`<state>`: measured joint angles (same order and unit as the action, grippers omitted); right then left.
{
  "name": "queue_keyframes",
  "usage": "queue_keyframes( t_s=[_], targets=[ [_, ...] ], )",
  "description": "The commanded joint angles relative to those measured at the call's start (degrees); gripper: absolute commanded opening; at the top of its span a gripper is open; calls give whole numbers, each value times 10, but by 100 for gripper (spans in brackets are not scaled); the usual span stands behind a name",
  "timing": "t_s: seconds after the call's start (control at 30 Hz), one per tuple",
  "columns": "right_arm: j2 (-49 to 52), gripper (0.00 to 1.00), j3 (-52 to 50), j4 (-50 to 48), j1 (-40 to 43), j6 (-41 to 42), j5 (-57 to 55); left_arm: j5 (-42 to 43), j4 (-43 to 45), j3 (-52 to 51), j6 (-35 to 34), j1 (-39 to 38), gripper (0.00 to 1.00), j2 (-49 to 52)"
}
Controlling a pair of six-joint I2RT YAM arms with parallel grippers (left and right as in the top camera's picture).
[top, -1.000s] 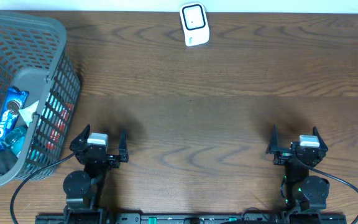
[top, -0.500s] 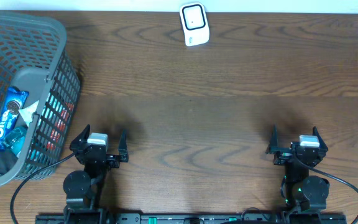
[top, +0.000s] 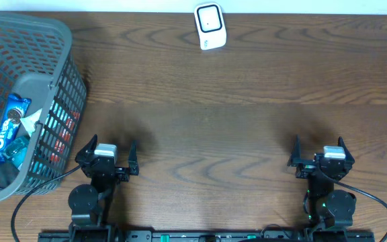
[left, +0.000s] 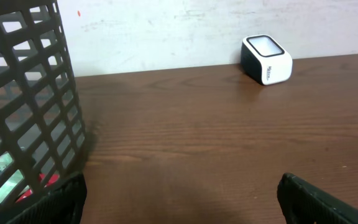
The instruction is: Scan the item barcode
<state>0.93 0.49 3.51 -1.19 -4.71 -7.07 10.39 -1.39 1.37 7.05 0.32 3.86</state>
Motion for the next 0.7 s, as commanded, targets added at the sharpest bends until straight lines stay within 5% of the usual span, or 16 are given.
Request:
queue_keyframes(
  t_s=[0.0, 0.37, 0.67],
  targets=[
    [-5, 99, -2, 1, 4, -5, 3, 9, -15, -11, -7, 3, 98, -2],
    [-5, 99, -2, 1, 4, -5, 3, 7, -25, 2, -48, 3, 98, -2],
    [-5, 99, -2, 1, 4, -5, 3, 7, -109, 168, -136, 3, 98, 57]
  ],
)
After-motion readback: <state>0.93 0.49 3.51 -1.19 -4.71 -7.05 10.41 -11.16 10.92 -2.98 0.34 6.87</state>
